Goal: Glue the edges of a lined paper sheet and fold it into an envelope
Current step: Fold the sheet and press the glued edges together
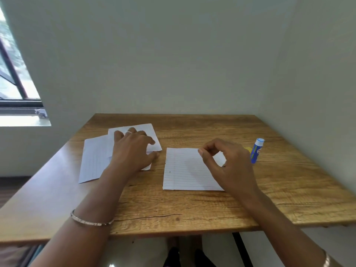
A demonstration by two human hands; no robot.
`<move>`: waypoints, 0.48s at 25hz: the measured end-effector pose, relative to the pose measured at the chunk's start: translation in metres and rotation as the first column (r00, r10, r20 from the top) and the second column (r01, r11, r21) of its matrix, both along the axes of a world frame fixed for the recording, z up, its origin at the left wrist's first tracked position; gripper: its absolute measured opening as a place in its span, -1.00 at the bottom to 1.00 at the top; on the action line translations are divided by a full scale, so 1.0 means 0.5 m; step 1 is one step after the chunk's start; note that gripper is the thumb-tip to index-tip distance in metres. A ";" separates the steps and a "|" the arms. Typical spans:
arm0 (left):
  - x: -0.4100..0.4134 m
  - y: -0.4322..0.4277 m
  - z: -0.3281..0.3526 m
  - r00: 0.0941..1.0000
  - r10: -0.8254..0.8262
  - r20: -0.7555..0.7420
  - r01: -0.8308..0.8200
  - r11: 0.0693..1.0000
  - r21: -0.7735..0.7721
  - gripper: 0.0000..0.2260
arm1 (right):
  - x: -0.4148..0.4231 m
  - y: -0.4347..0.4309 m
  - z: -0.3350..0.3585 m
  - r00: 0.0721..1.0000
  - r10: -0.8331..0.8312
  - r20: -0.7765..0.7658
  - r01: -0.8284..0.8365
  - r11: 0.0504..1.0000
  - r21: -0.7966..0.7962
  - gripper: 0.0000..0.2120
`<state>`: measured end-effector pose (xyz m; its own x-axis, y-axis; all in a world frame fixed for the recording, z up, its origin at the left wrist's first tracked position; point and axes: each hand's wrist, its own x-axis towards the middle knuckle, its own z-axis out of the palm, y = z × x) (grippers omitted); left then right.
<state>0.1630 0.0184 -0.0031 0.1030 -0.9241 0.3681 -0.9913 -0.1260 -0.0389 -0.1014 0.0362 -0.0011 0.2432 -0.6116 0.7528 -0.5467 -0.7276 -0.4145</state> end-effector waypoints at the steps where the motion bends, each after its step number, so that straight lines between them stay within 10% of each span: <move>1: -0.001 -0.005 -0.002 1.000 -0.002 0.007 0.002 1.000 0.006 -0.59 | -0.001 -0.001 -0.005 1.000 0.011 -0.024 -0.011 1.000 -0.001 -0.93; 12: -0.023 -0.027 -0.018 0.998 -0.053 0.031 0.053 0.999 0.014 -0.55 | -0.011 -0.001 -0.033 1.000 0.013 -0.020 -0.011 0.995 0.101 -0.93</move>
<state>0.1514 0.0049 -0.0121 0.0423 -0.9326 0.3585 -0.9948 -0.0726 -0.0715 -0.1071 0.0357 -0.0177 0.2656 -0.6810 0.6825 -0.5472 -0.6893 -0.4748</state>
